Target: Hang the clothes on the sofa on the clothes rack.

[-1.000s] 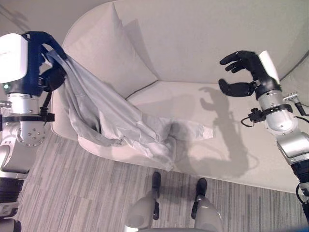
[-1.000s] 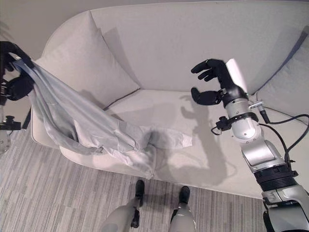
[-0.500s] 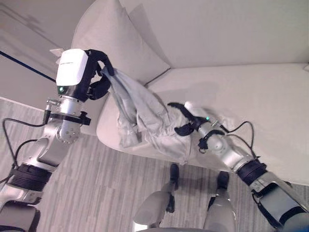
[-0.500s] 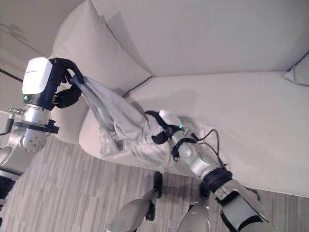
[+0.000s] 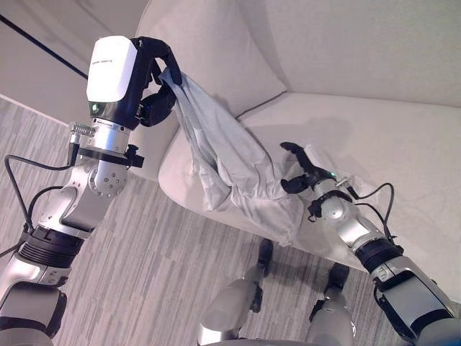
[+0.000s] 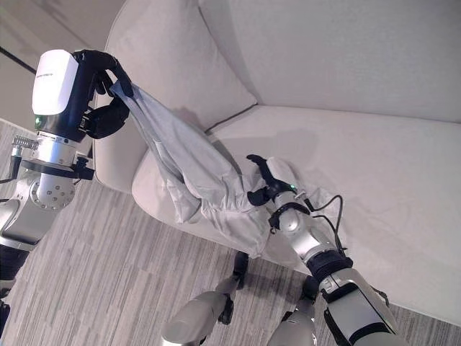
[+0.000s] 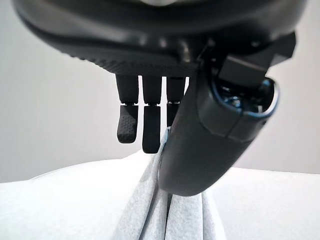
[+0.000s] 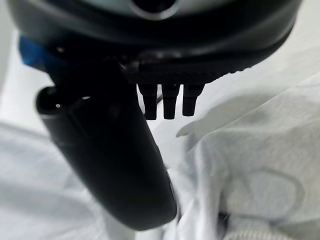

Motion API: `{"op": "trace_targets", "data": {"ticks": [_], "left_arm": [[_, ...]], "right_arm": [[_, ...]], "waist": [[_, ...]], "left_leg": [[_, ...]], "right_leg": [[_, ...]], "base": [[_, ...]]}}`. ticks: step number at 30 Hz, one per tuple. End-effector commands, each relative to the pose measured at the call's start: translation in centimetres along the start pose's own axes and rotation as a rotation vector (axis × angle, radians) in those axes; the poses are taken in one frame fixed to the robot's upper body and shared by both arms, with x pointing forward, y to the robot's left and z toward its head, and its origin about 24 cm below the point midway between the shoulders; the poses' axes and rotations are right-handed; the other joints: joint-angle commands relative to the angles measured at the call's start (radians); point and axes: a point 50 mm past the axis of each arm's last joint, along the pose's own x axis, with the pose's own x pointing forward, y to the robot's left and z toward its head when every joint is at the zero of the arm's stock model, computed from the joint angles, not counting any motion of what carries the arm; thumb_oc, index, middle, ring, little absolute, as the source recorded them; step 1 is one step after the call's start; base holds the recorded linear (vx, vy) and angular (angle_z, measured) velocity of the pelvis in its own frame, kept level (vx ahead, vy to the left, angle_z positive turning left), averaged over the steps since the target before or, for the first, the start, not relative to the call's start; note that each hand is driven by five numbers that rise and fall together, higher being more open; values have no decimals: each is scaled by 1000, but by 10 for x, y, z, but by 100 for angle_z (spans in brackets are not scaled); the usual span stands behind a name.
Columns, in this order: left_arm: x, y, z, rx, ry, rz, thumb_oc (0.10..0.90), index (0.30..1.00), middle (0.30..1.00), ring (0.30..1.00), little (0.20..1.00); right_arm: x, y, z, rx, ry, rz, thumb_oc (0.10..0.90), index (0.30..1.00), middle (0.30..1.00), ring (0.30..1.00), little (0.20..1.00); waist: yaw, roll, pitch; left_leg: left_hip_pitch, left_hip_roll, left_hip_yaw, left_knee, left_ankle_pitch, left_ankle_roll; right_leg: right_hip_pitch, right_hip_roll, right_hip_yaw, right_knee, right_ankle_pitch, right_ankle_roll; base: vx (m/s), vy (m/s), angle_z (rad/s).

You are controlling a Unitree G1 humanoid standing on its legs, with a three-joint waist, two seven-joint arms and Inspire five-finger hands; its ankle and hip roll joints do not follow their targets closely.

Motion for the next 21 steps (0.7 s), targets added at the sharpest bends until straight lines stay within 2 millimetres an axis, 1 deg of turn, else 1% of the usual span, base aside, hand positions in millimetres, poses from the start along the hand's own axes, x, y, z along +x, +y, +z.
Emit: {"op": "trace_targets", "data": {"ticks": [1,3,6,7,9,10,12,18,21], "left_arm": [[35,61,23,4,-131,333,400,300,300,300,300],[37,62,27,-4,-149,339,400,300,300,300,300],[41,63,34,-34,-175,347,400,300,300,300,300],[42,63,34,-34,-175,348,400,300,300,300,300],[45,63,40,-54,-193,355,400,300,300,300,300],[48,63,42,-63,-202,361,400,300,300,300,300],[51,64,49,-74,-228,367,400,300,300,300,300],[54,63,54,-108,-243,376,400,300,300,300,300],[60,63,67,-160,-282,408,400,300,300,300,300]], "right_arm": [[16,-9,57,114,-198,-90,800,900,900,900,900],[18,-11,56,138,-188,-93,800,900,900,900,900],[25,-17,66,130,-216,-95,800,900,900,900,900],[25,-17,67,130,-216,-96,800,900,900,900,900],[27,-20,74,126,-243,-100,800,900,900,900,900],[27,-19,78,137,-257,-98,800,900,900,900,900],[29,-20,81,143,-257,-104,800,900,900,900,900],[32,-21,80,149,-242,-111,800,900,900,900,900],[38,-18,78,212,-191,-105,800,900,900,900,900]], "waist": [[11,-51,-25],[17,-51,-21],[33,-58,-13],[33,-58,-13],[37,-62,-11],[41,-62,-12],[50,-60,-9],[59,-54,-8],[73,-44,1]], "left_leg": [[41,-19,55,2,-100,-49],[37,-20,49,2,-98,-49],[27,-17,44,2,-94,-49],[27,-17,44,2,-94,-49],[26,-17,38,2,-99,-50],[17,-19,34,2,-93,-49],[13,-19,27,2,-96,-52],[7,-22,19,2,-95,-52],[-2,-26,5,6,-94,-50]], "right_leg": [[-42,-102,104,102,-11,56],[-41,-106,97,102,-11,58],[-45,-110,87,110,-14,59],[-45,-110,87,110,-14,59],[-43,-112,82,114,-21,60],[-46,-114,76,111,-13,60],[-40,-120,61,115,-21,63],[-42,-125,50,118,-24,64],[-46,-133,38,134,-34,64]], "base": [[-12,7,10],[-12,14,5],[-5,20,8],[5,14,10],[14,7,11],[20,-8,14],[8,-3,18],[7,9,6],[7,18,10]]}}
